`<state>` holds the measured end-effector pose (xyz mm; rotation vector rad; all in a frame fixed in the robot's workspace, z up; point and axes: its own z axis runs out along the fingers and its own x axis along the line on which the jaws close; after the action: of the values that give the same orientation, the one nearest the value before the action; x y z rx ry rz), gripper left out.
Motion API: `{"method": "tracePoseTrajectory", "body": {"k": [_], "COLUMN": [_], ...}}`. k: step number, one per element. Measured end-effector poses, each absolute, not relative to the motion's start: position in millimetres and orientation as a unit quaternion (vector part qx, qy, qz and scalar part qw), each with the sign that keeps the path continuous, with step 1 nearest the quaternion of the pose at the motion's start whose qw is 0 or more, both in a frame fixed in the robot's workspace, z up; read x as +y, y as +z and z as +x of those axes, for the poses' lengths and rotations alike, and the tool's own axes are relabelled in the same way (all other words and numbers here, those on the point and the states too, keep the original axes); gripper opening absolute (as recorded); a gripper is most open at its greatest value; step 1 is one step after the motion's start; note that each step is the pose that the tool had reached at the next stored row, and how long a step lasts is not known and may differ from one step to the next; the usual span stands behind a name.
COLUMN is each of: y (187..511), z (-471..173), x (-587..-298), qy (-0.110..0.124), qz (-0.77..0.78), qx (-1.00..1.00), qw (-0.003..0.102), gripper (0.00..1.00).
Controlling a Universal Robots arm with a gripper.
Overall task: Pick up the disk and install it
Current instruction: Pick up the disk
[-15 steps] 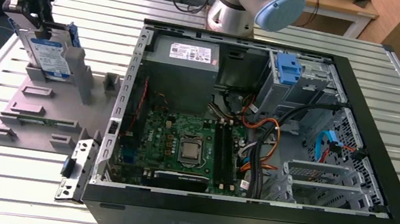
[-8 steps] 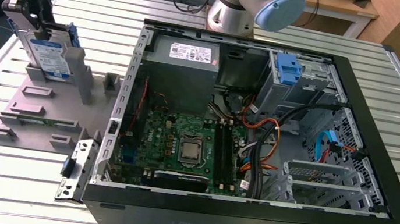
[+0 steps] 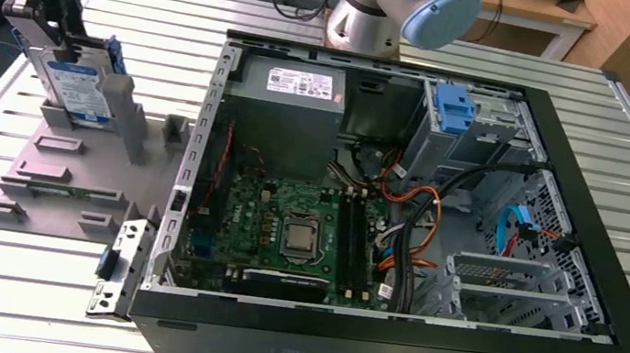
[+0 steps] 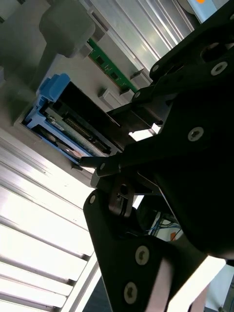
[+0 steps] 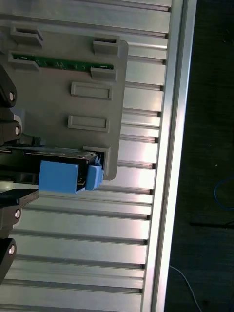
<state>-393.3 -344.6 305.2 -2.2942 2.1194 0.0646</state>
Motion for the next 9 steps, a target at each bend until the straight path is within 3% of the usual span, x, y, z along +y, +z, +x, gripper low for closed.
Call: {"method": "tracePoseTrajectory", "body": {"k": [6,9], "y": [305.2,305.2], "z": [-393.3,-393.3], "x": [-344.6,-344.6], "qy": [0.021,0.021], "qz": [-0.734,-0.734], "qx": [0.678,0.678], "qw": [0.009,0.009], "gripper": [0.47,0.39]}}
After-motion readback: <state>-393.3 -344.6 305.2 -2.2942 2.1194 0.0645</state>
